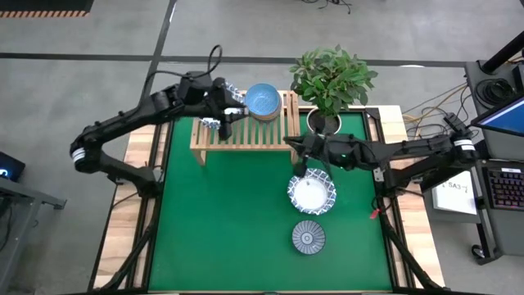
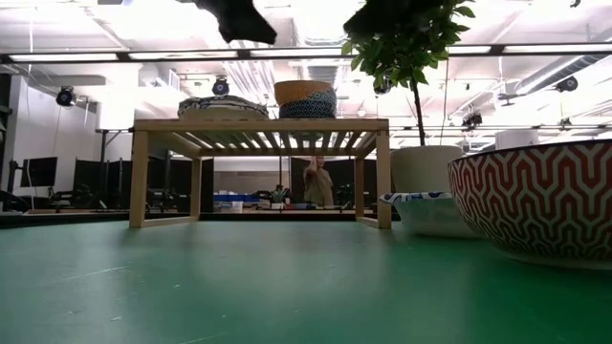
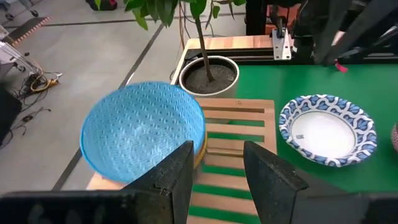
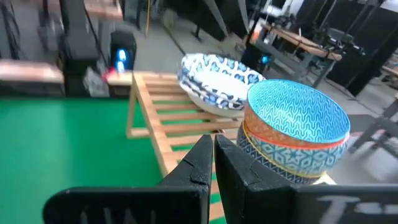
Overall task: Place and stack bowls onto a shelf
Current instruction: Stack the light blue bowl on top of the orange bowl on the shelf
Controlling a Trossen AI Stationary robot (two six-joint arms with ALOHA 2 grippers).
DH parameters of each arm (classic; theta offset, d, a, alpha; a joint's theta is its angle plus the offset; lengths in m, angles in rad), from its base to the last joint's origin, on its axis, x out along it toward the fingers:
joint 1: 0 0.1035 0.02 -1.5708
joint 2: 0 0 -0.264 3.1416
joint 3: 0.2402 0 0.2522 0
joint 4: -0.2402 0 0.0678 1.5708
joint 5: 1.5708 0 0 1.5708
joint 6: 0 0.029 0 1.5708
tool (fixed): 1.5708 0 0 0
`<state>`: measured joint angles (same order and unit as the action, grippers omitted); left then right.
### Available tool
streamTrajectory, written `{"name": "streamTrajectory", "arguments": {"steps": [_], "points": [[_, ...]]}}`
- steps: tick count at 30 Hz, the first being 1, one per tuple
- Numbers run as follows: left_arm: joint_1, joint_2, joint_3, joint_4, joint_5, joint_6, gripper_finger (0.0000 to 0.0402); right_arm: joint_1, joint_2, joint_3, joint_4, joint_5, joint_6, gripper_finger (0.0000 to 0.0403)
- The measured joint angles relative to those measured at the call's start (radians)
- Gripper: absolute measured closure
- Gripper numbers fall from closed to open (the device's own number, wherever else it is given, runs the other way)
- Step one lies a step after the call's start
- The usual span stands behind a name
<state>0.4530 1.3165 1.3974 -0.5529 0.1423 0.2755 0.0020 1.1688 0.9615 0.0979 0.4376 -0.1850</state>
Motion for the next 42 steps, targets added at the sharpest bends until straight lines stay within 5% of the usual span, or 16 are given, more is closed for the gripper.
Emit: {"name": "streamTrajectory", "arguments": {"steps": [6,14,19,26,33,42], "points": [[-0.012,-0.172,-0.249,0.181,0.000,-0.062,0.0278,-0.058,0.122,0.233,-0.181,0.001,-0.024,0.0394],[-0.016,-0.370,-0.557,0.482,0.000,-0.077,0.0278,-0.142,0.319,0.475,-0.198,0.017,-0.079,0.0394],[-0.016,-0.465,-0.670,0.535,0.000,-0.071,0.0278,-0.205,0.432,0.590,-0.201,0.017,-0.091,0.0394],[-0.016,-0.561,-0.709,0.539,-0.002,-0.040,0.0278,-0.260,0.559,0.718,-0.263,0.023,-0.092,0.0394],[-0.014,-0.595,-0.755,0.533,-0.024,0.005,0.0278,-0.272,0.621,0.819,-0.562,0.334,-0.011,0.0394],[-0.014,-0.587,-0.759,0.535,-0.110,0.008,0.0278,-0.270,0.620,0.806,-0.685,0.344,0.148,0.0394]]}}
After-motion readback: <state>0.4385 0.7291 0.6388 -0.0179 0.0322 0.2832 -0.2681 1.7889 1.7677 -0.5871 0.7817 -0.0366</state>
